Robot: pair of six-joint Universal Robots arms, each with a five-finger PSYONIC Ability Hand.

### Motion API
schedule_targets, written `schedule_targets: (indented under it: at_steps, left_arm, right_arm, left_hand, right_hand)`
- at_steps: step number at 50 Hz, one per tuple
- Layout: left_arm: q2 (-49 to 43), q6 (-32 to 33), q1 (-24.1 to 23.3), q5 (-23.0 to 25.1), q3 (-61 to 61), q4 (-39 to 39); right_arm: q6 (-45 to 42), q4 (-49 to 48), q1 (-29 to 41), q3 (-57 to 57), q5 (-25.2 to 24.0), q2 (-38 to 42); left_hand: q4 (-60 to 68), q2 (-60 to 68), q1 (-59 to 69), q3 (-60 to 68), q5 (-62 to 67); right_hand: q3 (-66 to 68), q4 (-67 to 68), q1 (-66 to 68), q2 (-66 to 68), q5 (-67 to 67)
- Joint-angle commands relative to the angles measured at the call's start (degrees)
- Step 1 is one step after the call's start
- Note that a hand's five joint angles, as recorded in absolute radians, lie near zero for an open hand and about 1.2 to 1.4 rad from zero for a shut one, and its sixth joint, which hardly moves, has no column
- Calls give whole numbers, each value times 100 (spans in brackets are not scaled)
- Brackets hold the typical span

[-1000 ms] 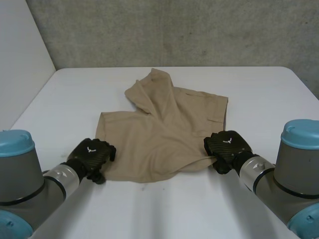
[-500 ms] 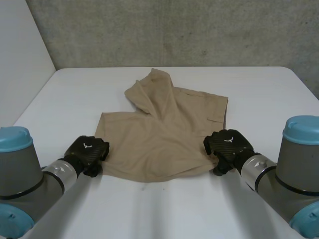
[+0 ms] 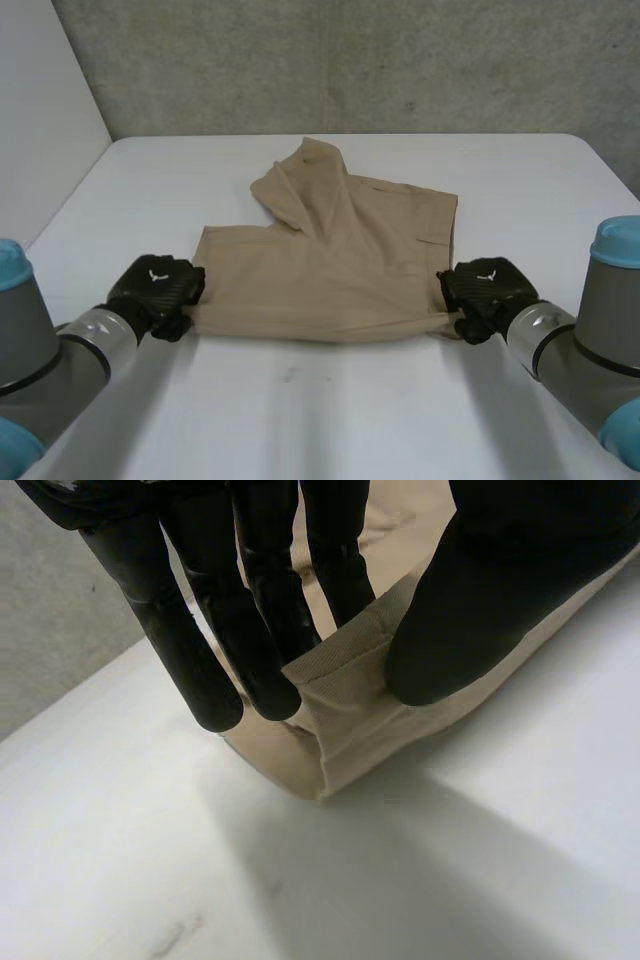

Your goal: Fold the shorts.

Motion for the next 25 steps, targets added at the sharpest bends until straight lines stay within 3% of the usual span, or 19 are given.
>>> schedule_targets:
  at_steps: [1,11,16,23,24,25]
  left_arm:
    - [1180,5,-31,-79,-27,-1165]
    - [2612,40,-109,-71,-545,-3370]
    - [3001,49,-162,-53,-782,-3496]
    - [2554,14,-189,-27,-836,-3119]
    - [2483,14,-198,-9,-818,-3039]
    - [2439,23,-215,-9,-792,-2951]
  right_arm:
    - [-869,222,-1,57,30,-633]
    - [-2353,1942,-63,-31,48,-1116]
    - [-2883,2736,-89,66,13,-1169]
    - [-2804,2289,-133,162,13,-1099]
    - [-2804,2245,-133,180,21,-1090]
    - [-2804,2209,-133,198,30,-1081]
  left_hand:
    - [1137,1158,1655,1208,1467]
    - [1137,1158,1655,1208,1467]
    - [1137,1158,1655,1208,1467]
    - [1137,1158,1655,1208,1467]
    - [740,760,1257,811,1069]
    - [-1180,-1159,-662,-1108,-850]
  right_hand:
    - [1240,1171,2742,1267,1415]
    - [1240,1171,2742,1267,1415]
    - [1240,1171,2742,1267,1415]
    - [1240,1171,2742,1267,1415]
    - [1240,1171,2742,1267,1415]
    - [1240,1171,2742,1267,1415]
